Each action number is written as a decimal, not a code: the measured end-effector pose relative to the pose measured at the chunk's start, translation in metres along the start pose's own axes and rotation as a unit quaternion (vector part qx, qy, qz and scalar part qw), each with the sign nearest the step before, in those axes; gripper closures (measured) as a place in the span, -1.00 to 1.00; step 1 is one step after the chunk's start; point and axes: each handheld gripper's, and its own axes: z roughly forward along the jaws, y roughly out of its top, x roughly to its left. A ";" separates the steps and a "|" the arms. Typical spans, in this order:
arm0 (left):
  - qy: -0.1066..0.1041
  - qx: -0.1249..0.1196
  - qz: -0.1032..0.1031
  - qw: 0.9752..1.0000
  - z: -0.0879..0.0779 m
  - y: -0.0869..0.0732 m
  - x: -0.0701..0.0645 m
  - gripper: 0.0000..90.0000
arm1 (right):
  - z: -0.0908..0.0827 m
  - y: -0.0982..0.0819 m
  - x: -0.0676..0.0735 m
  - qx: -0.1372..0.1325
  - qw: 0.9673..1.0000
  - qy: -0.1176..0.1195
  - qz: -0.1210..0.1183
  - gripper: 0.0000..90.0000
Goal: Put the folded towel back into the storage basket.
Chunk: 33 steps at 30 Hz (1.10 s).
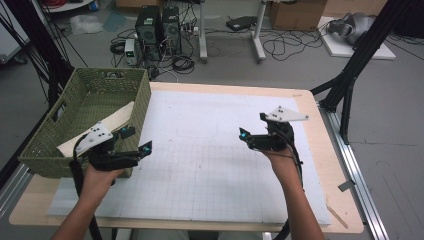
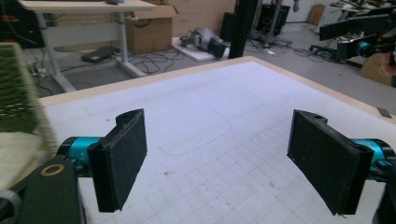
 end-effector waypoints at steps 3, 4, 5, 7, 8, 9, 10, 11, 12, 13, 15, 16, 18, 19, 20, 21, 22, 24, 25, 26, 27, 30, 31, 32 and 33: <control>-0.014 0.004 0.000 1.000 0.012 -0.005 -0.010 -0.56 | -0.012 -0.021 -0.001 0.008 1.000 -0.004 0.008 -0.74; -0.016 0.003 0.001 1.000 0.014 -0.005 -0.012 -0.56 | -0.017 -0.029 -0.001 0.008 1.000 -0.007 0.014 -0.74; -0.019 0.001 0.001 1.000 0.017 -0.007 -0.015 -0.57 | -0.021 -0.034 -0.001 0.008 1.000 -0.011 0.012 -0.75; -0.025 -0.002 0.002 1.000 0.024 -0.010 -0.021 -0.59 | -0.029 -0.046 0.000 0.010 1.000 -0.020 0.006 -0.75; -0.031 -0.002 0.007 1.000 0.027 -0.012 -0.023 -0.59 | -0.033 -0.052 0.000 0.012 1.000 -0.023 0.006 -0.75; -0.036 -0.002 0.011 0.999 0.030 -0.014 -0.026 -0.59 | -0.036 -0.058 -0.001 0.014 1.000 -0.024 0.007 -0.75; -0.040 -0.004 0.016 0.999 0.032 -0.017 -0.029 -0.58 | -0.039 -0.063 -0.001 0.016 0.999 -0.028 0.008 -0.75; -0.042 -0.003 0.020 0.999 0.035 -0.019 -0.031 -0.58 | -0.042 -0.068 -0.001 0.018 0.999 -0.032 0.008 -0.75; -0.046 -0.003 0.023 0.999 0.038 -0.021 -0.033 -0.58 | -0.045 -0.073 -0.002 0.017 0.999 -0.035 0.009 -0.75; -0.050 0.000 0.026 0.998 0.040 -0.023 -0.035 -0.58 | -0.048 -0.078 -0.003 0.014 0.999 -0.035 0.010 -0.75; -0.045 0.013 0.030 0.998 0.045 -0.028 -0.038 -0.58 | -0.053 -0.085 -0.004 0.009 0.999 -0.045 0.010 -0.75; -0.048 0.016 0.028 0.998 0.047 -0.030 -0.039 -0.58 | -0.055 -0.089 -0.004 0.008 0.999 -0.047 0.015 -0.75; -0.049 0.021 0.028 0.998 0.049 -0.034 -0.040 -0.58 | -0.058 -0.094 -0.005 0.008 0.999 -0.050 0.019 -0.74; -0.050 0.022 0.029 0.998 0.049 -0.036 -0.040 -0.58 | -0.059 -0.096 -0.004 0.009 0.998 -0.053 0.018 -0.75; -0.049 0.023 0.027 0.998 0.050 -0.038 -0.040 -0.58 | -0.059 -0.098 -0.004 0.012 0.998 -0.056 0.014 -0.75; -0.047 0.024 0.027 0.998 0.050 -0.041 -0.040 -0.58 | -0.059 -0.099 -0.004 0.012 0.998 -0.059 0.010 -0.75; -0.048 0.027 0.028 0.998 0.050 -0.043 -0.040 -0.58 | -0.059 -0.100 -0.003 0.013 0.998 -0.060 0.009 -0.75; -0.048 0.032 0.028 0.998 0.050 -0.048 -0.041 -0.58 | -0.059 -0.100 -0.003 0.021 0.998 -0.064 0.005 -0.74; -0.047 0.034 0.029 0.998 0.050 -0.049 -0.041 -0.57 | -0.060 -0.101 -0.002 0.024 0.998 -0.066 0.002 -0.75; -0.047 0.033 0.028 0.998 0.049 -0.050 -0.041 -0.57 | -0.060 -0.101 -0.001 0.024 0.998 -0.066 0.003 -0.74; -0.047 0.033 0.027 0.998 0.048 -0.051 -0.040 -0.57 | -0.060 -0.101 -0.001 0.024 0.998 -0.065 0.002 -0.75; -0.044 0.034 0.026 0.998 0.047 -0.052 -0.038 -0.57 | -0.059 -0.101 0.002 0.027 0.998 -0.065 -0.001 -0.75; -0.043 0.034 0.026 0.998 0.046 -0.052 -0.038 -0.57 | -0.059 -0.101 0.002 0.025 0.998 -0.065 -0.003 -0.74; -0.043 0.032 0.025 0.998 0.046 -0.052 -0.038 -0.57 | -0.059 -0.101 0.003 0.025 0.998 -0.064 0.000 -0.75; -0.042 0.033 0.024 0.998 0.046 -0.052 -0.038 -0.57 | -0.058 -0.101 0.003 0.025 0.998 -0.064 0.001 -0.75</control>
